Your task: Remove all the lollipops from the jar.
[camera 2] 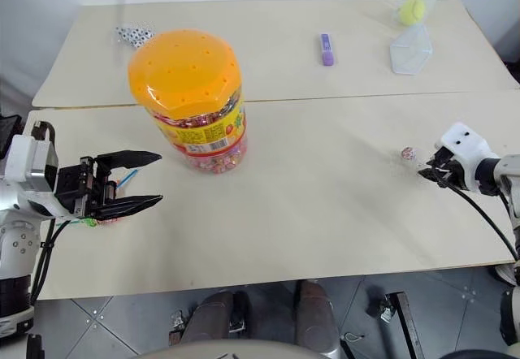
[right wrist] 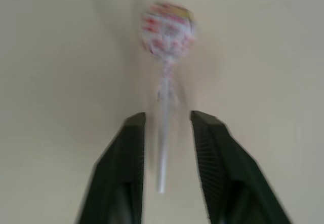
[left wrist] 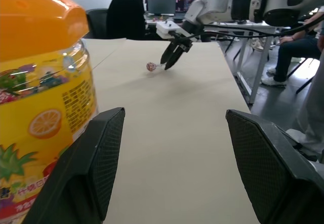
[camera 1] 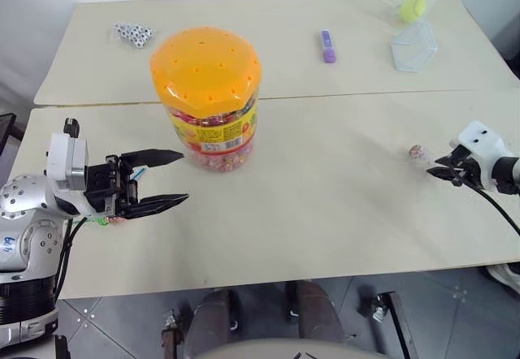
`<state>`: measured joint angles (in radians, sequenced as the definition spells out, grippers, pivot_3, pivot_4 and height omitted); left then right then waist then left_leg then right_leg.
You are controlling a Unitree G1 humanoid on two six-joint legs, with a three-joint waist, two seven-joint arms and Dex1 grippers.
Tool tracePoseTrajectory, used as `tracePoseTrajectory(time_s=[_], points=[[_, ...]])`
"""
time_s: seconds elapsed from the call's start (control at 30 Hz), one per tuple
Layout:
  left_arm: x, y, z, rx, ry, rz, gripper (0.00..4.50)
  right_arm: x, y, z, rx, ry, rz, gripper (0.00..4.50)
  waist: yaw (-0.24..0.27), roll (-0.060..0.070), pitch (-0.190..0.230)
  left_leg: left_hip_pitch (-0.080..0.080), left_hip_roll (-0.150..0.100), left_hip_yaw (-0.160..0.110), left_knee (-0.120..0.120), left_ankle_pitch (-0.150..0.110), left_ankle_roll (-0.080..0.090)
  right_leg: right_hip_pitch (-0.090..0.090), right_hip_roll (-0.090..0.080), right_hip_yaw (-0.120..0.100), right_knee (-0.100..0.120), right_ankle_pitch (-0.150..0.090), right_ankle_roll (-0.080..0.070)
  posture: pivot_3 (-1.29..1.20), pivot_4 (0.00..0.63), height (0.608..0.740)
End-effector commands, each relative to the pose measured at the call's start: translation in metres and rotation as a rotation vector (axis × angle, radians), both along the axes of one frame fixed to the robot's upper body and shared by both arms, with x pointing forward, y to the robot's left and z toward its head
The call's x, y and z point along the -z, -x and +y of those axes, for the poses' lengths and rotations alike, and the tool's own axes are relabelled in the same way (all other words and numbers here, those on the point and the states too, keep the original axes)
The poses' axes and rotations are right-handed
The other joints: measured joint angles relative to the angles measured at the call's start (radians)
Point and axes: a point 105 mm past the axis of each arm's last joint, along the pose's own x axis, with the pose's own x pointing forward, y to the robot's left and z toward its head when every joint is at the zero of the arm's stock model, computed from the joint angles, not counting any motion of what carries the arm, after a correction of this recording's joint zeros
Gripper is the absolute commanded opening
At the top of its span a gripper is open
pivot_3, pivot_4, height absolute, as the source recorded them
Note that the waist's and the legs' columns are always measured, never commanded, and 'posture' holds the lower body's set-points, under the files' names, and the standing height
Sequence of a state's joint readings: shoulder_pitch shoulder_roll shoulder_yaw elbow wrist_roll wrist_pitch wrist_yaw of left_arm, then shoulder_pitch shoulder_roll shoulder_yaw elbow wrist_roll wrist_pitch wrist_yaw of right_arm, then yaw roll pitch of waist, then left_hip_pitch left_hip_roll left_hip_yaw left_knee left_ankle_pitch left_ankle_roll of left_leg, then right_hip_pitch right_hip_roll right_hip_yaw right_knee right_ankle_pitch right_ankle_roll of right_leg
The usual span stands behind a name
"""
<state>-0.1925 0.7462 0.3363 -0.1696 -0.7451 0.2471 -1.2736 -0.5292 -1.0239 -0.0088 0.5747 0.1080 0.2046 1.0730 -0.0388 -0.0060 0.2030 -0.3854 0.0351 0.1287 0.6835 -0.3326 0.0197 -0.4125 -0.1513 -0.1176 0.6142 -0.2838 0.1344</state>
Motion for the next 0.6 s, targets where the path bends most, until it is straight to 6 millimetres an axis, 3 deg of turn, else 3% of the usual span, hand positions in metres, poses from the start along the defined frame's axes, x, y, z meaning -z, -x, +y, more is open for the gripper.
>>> tracePoseTrajectory(time_s=[0.03, 0.13, 0.2, 0.23, 0.37, 0.5, 0.6], points=[[0.001, -0.008, 0.019, -0.166, 0.001, -0.006, 3.39, -0.039, 0.016, 0.049, -0.420, -0.086, -0.248, 2.68, 0.004, 0.000, 0.000, 0.000, 0.000, 0.000, -0.001, 0.000, 0.000, 0.000, 0.000, 0.000, -0.001, 0.000, 0.000, 0.00, 0.150, 0.740], [0.009, -0.014, 0.033, -0.285, -0.005, 0.007, 3.39, -0.068, 0.027, 0.072, -0.589, -0.245, -0.474, 3.65, 0.007, 0.000, 0.000, 0.000, 0.000, 0.000, -0.001, 0.000, 0.000, 0.000, 0.001, 0.000, -0.002, 0.000, 0.000, 0.00, 0.150, 0.740], [0.021, -0.015, 0.051, -0.413, -0.031, 0.025, 3.39, -0.086, 0.026, 0.098, -0.647, -0.390, -0.512, 4.33, 0.010, 0.000, 0.000, 0.000, 0.000, 0.000, 0.001, 0.000, 0.000, 0.001, 0.000, 0.000, -0.002, 0.000, 0.000, 0.00, 0.150, 0.740], [0.026, -0.015, 0.059, -0.468, -0.041, 0.034, 3.39, -0.090, 0.029, 0.110, -0.701, -0.427, -0.516, 4.47, 0.009, 0.000, 0.000, 0.000, 0.001, -0.004, 0.001, 0.000, 0.000, 0.001, 0.000, 0.001, -0.002, 0.000, 0.000, 0.00, 0.150, 0.740], [0.049, -0.006, 0.080, -0.638, -0.056, 0.053, 3.39, -0.057, 0.046, 0.161, -0.927, -0.450, -0.399, 4.47, 0.012, -0.002, -0.001, 0.000, 0.002, -0.009, 0.001, -0.001, 0.000, 0.000, 0.001, -0.001, 0.001, 0.001, -0.001, 0.00, 0.150, 0.740], [0.063, 0.002, 0.086, -0.742, -0.079, 0.055, 3.39, -0.033, 0.048, 0.182, -0.975, -0.464, -0.399, 4.47, 0.029, -0.003, -0.002, -0.001, 0.002, -0.009, 0.001, -0.002, 0.000, 0.000, -0.001, -0.004, 0.002, 0.001, -0.001, 0.00, 0.150, 0.740], [0.060, 0.008, 0.084, -0.780, -0.085, 0.016, 3.39, -0.024, 0.045, 0.182, -0.937, -0.467, -0.430, 4.47, 0.036, -0.003, -0.002, -0.001, 0.000, -0.009, 0.002, -0.002, 0.000, 0.001, -0.001, -0.002, 0.000, 0.001, 0.000, 0.00, 0.150, 0.740]])
